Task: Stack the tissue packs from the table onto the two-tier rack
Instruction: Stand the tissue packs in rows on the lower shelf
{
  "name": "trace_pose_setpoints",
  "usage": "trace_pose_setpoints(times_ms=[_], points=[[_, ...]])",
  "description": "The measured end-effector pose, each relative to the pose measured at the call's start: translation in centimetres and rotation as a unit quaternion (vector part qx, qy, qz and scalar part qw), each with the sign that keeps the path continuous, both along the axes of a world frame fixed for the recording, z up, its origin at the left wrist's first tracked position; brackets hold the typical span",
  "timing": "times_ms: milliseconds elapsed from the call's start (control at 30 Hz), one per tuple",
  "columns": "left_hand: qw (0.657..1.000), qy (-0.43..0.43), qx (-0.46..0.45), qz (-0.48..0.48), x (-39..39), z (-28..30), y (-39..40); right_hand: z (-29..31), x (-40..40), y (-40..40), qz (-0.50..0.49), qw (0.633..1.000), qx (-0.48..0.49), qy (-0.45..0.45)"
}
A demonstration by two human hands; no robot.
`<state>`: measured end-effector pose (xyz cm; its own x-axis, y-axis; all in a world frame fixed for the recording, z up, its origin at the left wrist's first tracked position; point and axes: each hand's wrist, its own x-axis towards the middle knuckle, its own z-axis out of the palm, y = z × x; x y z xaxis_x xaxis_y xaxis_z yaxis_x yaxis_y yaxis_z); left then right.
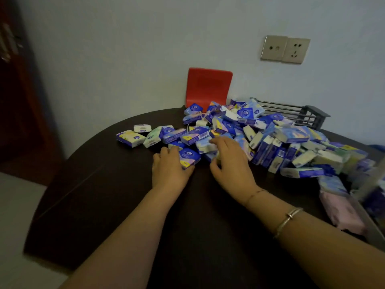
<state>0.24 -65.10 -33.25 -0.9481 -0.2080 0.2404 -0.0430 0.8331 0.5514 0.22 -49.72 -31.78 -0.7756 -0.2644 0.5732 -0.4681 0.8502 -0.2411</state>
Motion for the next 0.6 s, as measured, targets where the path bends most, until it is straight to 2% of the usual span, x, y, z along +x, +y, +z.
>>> trace_pose_setpoints(times_ms=[100,200,300,400,467,600], points=[[0.999,0.023,0.041,-0.002,0.4,0.2,-0.2,0.2,-1.9,-0.7,-0.013,0.998,0.047,-0.031],[0.985,0.051,0.167,0.010,0.5,0.5,-0.5,0.3,-2.5,-1.3,-0.040,0.989,0.124,-0.065],[0.943,0.049,0.329,0.010,0.6,0.9,-1.0,0.4,-2.3,-1.6,-0.064,0.985,0.163,-0.010],[0.895,0.034,0.445,0.001,1.0,1.4,-1.1,1.2,-1.6,-1.2,-0.070,0.995,0.049,0.042],[0.869,0.033,0.494,-0.009,1.0,1.7,-1.1,1.4,-1.3,-0.7,-0.052,0.998,0.013,0.031],[0.843,0.025,0.535,-0.045,0.9,2.1,-0.7,0.8,-1.4,-0.5,-0.021,0.988,0.147,-0.050]])
